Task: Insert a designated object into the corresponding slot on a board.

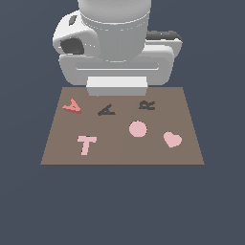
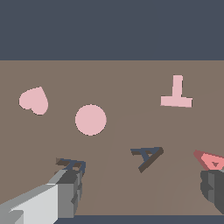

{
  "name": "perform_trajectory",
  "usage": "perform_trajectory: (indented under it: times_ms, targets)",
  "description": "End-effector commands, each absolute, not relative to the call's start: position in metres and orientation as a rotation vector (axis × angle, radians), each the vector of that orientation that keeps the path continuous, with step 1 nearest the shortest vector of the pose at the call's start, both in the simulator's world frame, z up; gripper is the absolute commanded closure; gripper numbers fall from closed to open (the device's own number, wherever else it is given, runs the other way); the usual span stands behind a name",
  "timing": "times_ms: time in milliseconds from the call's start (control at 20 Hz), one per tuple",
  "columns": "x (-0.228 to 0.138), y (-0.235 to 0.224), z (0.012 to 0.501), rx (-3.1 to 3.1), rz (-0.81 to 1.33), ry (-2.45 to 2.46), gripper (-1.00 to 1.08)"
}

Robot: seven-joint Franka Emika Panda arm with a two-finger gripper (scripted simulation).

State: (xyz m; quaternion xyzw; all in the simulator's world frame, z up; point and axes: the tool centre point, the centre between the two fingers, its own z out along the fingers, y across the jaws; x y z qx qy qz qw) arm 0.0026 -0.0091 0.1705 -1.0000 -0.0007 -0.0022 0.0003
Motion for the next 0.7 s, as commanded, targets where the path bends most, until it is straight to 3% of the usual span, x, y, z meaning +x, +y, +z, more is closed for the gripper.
perform_trajectory:
  times_ms: [0, 650]
  targets:
    - [0.003, -0.009, 0.17, -3.141, -0.007, -0.002, -0.92]
    - [-0.009, -0.021, 0.159, -3.137, -0.006, -0.149, -0.92]
